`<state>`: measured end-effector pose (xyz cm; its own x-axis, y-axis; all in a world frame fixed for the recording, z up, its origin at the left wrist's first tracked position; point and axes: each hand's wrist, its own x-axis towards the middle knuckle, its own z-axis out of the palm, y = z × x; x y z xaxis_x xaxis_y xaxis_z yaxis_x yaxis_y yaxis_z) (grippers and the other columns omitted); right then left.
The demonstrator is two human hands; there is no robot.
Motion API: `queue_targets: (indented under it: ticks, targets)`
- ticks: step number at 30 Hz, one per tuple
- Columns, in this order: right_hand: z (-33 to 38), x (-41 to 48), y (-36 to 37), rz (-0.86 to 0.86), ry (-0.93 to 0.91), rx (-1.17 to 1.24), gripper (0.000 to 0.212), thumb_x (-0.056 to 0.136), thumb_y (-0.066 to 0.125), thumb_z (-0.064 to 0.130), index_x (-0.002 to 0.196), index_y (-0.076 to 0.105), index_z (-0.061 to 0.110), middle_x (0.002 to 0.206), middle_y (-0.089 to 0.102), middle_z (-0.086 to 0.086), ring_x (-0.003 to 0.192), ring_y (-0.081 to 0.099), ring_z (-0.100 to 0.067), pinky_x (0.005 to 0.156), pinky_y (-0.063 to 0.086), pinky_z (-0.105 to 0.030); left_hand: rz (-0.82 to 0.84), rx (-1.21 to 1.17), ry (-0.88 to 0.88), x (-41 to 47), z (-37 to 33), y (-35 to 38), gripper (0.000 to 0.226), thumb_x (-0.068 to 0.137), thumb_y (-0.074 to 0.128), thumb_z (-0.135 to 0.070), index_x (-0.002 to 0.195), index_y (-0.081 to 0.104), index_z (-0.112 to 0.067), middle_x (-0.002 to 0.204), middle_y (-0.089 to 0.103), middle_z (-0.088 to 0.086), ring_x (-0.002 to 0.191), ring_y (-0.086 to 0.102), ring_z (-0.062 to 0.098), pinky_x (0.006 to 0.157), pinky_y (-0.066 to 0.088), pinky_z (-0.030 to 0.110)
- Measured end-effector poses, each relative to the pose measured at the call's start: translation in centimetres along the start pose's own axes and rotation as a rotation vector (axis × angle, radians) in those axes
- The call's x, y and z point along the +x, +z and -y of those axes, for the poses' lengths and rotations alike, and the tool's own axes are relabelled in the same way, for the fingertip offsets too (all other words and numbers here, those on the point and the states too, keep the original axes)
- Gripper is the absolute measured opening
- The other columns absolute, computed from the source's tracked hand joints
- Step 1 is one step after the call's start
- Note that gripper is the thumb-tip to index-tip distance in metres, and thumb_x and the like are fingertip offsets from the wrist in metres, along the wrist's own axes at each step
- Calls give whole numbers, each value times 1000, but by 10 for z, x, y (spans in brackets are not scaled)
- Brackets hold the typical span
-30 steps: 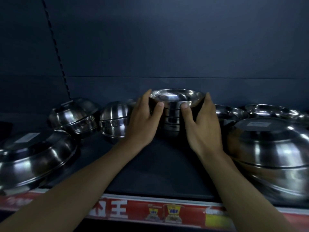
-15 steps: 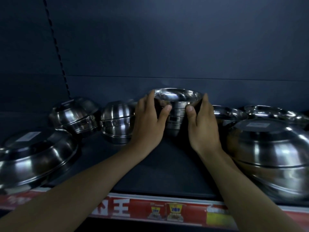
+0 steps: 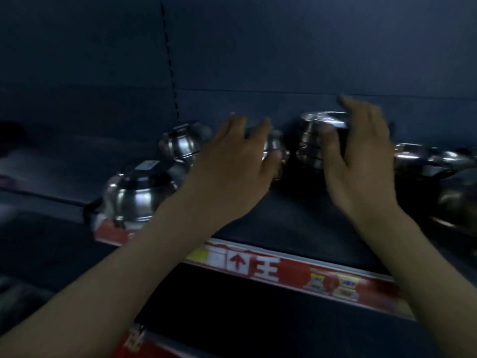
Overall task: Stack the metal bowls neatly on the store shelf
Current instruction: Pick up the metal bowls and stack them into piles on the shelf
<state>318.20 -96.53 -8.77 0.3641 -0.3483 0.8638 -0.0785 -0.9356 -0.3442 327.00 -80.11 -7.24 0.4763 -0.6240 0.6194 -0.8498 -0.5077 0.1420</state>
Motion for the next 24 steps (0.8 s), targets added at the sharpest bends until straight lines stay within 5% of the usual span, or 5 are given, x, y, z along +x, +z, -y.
queue_targets:
  ticks: [10,13,17,21,24]
  targets:
    - [94,-26,75,583,251,502,27,99,53,25,125,62,26,119,60,7,104,55,-2,77,35,-3,-38,-183,-585,-103,133,-57,49,95,46,-55,135,51,-29,129,59,-1,123,53,17,97,38,29]
    - [90,-35,86,708,388,619,31,101,52,31,131,57,30,117,59,12,93,50,12,69,36,0,-49,-405,-719,-108,143,-54,16,100,47,-45,98,62,-40,98,66,-25,93,58,-14,83,40,17]
    - [83,-40,87,804,394,610,26,101,50,30,127,53,37,104,59,23,91,57,3,75,42,-12,-43,-494,-732,-107,150,-47,22,101,47,-38,88,63,-42,82,68,-34,75,58,-22,76,39,17]
    - [87,-43,88,872,297,452,16,100,51,27,111,58,36,110,72,-1,98,68,-16,86,51,-30,-28,-590,-768,-105,157,-43,21,102,48,-36,100,68,-39,95,74,-19,91,65,-5,86,44,23]
    - [88,-42,85,905,261,416,24,101,49,29,121,63,28,113,71,-1,103,66,-17,84,47,-23,-24,-605,-749,-107,155,-39,20,102,48,-32,109,67,-34,98,72,-15,92,64,-3,89,45,23]
